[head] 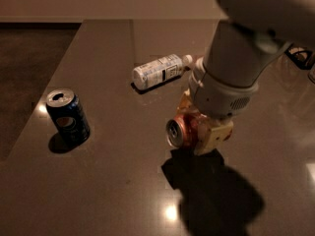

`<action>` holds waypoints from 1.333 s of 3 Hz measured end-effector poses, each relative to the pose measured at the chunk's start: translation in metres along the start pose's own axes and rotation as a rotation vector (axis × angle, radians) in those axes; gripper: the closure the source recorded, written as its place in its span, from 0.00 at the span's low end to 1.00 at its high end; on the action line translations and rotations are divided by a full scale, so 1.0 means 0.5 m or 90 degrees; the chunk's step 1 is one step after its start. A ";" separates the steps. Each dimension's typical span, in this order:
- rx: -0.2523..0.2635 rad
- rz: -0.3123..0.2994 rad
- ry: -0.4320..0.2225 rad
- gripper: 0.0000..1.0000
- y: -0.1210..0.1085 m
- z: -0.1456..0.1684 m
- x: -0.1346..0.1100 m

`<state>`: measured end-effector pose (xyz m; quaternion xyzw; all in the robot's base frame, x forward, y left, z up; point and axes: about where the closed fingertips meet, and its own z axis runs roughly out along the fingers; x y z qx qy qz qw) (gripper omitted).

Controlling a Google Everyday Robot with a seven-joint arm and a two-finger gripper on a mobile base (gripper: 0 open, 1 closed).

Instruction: Place coke can upright

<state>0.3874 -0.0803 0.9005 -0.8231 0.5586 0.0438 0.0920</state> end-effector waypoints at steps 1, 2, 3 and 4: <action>0.012 0.074 -0.158 1.00 -0.051 -0.054 0.022; 0.040 0.119 -0.256 1.00 -0.077 -0.073 0.024; 0.088 0.188 -0.319 1.00 -0.094 -0.080 0.030; 0.146 0.268 -0.385 1.00 -0.119 -0.078 0.044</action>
Offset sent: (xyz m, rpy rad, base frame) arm 0.0542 -0.0096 0.0525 0.5946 0.1752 -0.2302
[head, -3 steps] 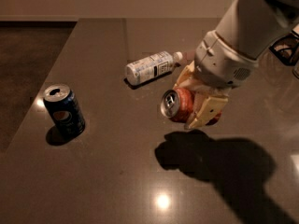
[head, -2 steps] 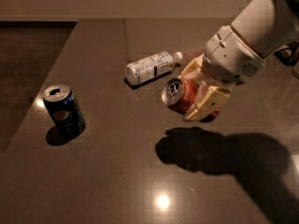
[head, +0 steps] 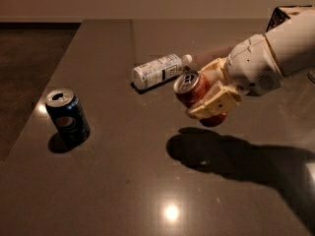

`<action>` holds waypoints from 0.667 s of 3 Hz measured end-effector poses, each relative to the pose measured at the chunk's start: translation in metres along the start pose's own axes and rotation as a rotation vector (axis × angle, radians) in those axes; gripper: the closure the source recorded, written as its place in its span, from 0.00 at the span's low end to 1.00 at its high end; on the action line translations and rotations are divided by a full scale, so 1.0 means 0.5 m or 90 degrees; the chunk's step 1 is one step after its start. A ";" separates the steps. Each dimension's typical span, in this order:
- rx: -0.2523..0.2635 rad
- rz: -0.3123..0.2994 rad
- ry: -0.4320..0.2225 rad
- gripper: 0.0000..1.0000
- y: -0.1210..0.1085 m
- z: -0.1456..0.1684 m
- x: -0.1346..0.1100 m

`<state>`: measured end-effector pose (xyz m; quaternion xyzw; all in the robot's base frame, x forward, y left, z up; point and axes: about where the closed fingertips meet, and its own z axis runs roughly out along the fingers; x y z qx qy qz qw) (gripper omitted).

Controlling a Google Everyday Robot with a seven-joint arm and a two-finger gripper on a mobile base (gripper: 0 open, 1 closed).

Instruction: Place coke can upright

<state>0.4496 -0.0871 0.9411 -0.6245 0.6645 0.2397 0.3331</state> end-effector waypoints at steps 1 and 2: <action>0.046 0.067 -0.072 1.00 -0.022 0.000 0.011; 0.064 0.120 -0.126 1.00 -0.026 0.006 0.025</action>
Offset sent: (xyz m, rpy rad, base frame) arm 0.0187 -0.0189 -0.0213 0.3640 0.1039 -0.2862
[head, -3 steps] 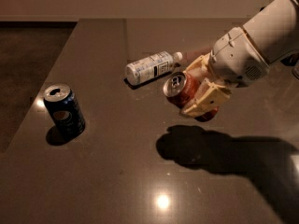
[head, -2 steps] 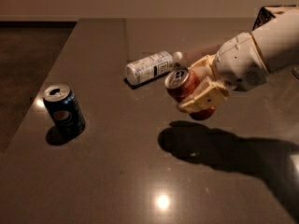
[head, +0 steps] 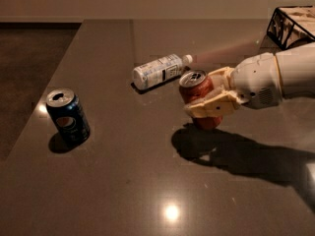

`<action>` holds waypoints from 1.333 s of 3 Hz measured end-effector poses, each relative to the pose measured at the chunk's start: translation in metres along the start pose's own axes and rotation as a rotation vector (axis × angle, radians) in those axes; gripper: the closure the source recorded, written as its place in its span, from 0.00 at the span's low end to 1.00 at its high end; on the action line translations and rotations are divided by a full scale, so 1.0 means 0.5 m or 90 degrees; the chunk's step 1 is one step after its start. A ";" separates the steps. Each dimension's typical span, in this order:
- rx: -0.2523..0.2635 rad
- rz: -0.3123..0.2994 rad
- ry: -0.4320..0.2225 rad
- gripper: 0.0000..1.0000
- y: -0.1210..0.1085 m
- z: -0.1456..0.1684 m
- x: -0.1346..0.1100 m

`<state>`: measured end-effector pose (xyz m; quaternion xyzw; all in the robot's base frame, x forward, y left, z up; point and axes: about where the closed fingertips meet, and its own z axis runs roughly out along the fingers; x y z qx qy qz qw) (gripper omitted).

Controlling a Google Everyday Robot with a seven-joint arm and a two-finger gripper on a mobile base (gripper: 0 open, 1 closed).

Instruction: Place coke can upright

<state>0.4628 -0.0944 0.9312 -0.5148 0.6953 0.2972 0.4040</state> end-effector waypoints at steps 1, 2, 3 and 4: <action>0.002 0.035 -0.066 1.00 0.003 0.008 0.014; 0.015 0.027 -0.121 1.00 0.015 0.016 0.026; 0.018 0.004 -0.162 1.00 0.025 0.025 0.038; 0.017 -0.004 -0.189 1.00 0.027 0.032 0.048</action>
Offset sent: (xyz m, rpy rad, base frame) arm -0.0144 -0.0022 -0.0265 0.2770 -0.1183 -0.0502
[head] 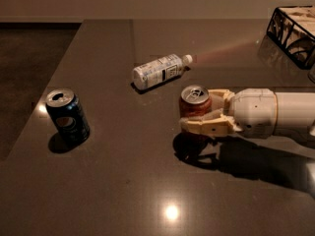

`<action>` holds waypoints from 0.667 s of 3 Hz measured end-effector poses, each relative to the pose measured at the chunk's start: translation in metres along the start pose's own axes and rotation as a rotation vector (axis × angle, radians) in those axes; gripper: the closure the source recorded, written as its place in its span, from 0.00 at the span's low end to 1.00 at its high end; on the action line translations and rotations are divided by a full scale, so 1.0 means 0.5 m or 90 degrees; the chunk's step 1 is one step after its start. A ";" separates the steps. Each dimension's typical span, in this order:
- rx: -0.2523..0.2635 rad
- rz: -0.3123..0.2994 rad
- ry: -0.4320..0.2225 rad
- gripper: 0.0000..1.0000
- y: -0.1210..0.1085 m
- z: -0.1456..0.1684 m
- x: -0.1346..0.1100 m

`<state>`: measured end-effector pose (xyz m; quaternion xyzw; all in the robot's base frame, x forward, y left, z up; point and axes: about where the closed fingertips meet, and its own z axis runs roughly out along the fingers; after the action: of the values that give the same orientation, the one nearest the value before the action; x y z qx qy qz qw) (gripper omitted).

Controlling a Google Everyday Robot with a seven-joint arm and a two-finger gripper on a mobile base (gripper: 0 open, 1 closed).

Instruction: Place coke can upright

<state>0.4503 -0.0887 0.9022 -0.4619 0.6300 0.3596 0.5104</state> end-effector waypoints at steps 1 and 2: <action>-0.004 0.010 -0.026 0.82 -0.002 0.001 0.005; -0.002 0.019 -0.052 0.58 -0.005 0.000 0.009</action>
Offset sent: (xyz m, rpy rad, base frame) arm 0.0039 -0.0093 -0.0080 0.1434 0.0064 -0.0199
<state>0.4522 -0.0905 0.8981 -0.4381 0.6149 0.3869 0.5294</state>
